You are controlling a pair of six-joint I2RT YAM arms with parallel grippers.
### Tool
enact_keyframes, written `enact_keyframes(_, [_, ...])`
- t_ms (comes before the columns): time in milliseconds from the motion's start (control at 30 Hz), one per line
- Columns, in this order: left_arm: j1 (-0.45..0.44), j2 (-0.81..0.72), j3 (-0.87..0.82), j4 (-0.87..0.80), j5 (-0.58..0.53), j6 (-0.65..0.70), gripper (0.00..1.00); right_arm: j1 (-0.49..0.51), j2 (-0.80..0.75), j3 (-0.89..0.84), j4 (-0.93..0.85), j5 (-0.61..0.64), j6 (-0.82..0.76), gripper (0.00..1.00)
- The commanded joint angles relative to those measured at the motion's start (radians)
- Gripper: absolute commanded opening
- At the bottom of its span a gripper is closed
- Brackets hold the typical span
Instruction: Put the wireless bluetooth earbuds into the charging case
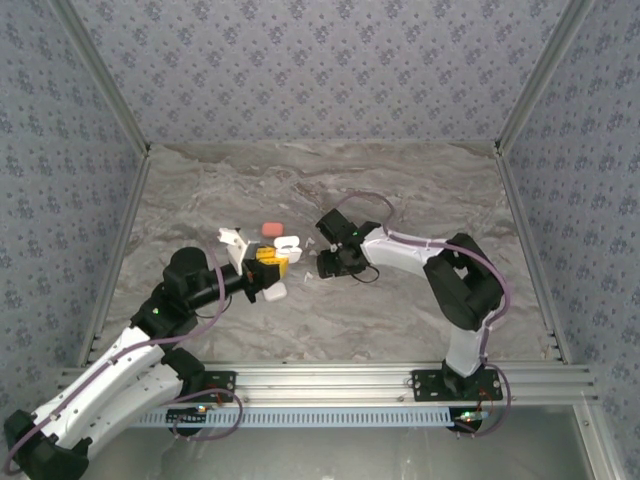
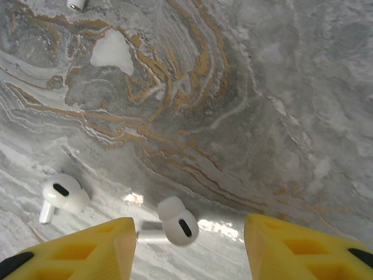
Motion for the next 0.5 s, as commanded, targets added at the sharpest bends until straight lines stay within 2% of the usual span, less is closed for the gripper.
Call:
enact_keyframes(0, [-0.006, -0.012, 0.002, 0.012, -0.007, 0.018, 0.01, 0.011, 0.030, 0.047, -0.027, 0.003, 0.017, 0.52])
enact_keyframes(467, [-0.007, -0.011, 0.003, 0.006, -0.012, 0.020, 0.01, 0.025, 0.077, 0.077, -0.095, 0.033, 0.005, 0.46])
